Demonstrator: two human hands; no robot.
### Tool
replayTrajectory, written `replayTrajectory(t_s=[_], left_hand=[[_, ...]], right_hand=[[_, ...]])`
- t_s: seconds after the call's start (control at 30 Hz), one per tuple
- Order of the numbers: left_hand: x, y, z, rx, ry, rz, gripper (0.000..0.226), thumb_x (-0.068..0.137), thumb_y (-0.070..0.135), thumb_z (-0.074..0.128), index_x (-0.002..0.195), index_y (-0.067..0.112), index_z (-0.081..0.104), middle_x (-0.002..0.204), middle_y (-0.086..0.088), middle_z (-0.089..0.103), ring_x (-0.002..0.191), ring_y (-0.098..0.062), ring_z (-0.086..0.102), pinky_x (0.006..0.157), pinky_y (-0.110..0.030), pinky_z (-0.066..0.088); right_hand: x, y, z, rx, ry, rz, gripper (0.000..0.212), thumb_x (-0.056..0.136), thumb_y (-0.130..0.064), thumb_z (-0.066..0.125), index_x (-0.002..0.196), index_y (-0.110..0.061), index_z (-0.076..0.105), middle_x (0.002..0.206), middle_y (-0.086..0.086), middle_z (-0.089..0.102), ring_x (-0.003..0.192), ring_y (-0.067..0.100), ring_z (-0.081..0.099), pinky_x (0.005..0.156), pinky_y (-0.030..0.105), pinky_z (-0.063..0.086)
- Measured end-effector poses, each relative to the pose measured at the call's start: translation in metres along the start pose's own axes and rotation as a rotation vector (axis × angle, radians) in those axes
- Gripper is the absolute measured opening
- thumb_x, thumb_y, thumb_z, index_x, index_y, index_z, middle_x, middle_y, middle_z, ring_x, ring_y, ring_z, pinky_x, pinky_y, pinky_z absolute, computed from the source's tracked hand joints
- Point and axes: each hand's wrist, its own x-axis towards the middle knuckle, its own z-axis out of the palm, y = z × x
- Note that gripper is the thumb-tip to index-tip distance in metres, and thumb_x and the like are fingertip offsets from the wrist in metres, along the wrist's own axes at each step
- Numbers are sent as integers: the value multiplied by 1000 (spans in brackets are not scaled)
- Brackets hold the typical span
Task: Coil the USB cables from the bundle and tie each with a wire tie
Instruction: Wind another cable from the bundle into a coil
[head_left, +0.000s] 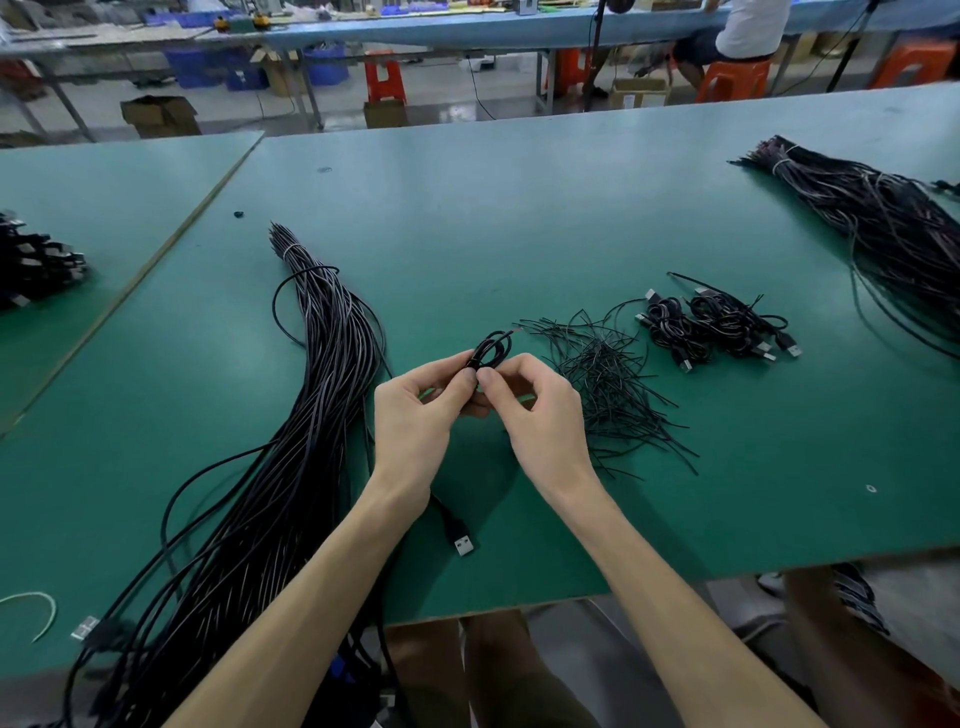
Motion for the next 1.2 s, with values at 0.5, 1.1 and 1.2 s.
replayTrajectory(t_s=[0.5, 1.1, 1.2], left_hand=[[-1, 1, -5, 677, -97, 364, 32, 96, 3, 69, 127, 11, 71, 102, -2, 65, 85, -4, 60, 84, -12, 45], [7, 1, -22, 912, -259, 340, 24, 104, 20, 59, 125, 16, 69, 108, 5, 62, 89, -7, 58, 86, -18, 46], [10, 3, -25, 884, -248, 283, 19, 100, 15, 63, 116, 17, 74, 101, 6, 68, 88, 6, 59, 79, -3, 38]], right_hand=[[-5, -4, 5, -409, 40, -147, 24, 103, -17, 56, 80, -10, 52, 85, -1, 48, 66, 21, 46, 67, 39, 43], [-7, -4, 3, -524, -126, -189, 21, 104, -15, 54, 85, -7, 54, 86, 0, 47, 68, 19, 44, 65, 31, 37], [-10, -9, 6, -686, -159, -280, 16, 105, -12, 52, 92, -5, 58, 91, 3, 46, 76, 20, 44, 67, 26, 31]])
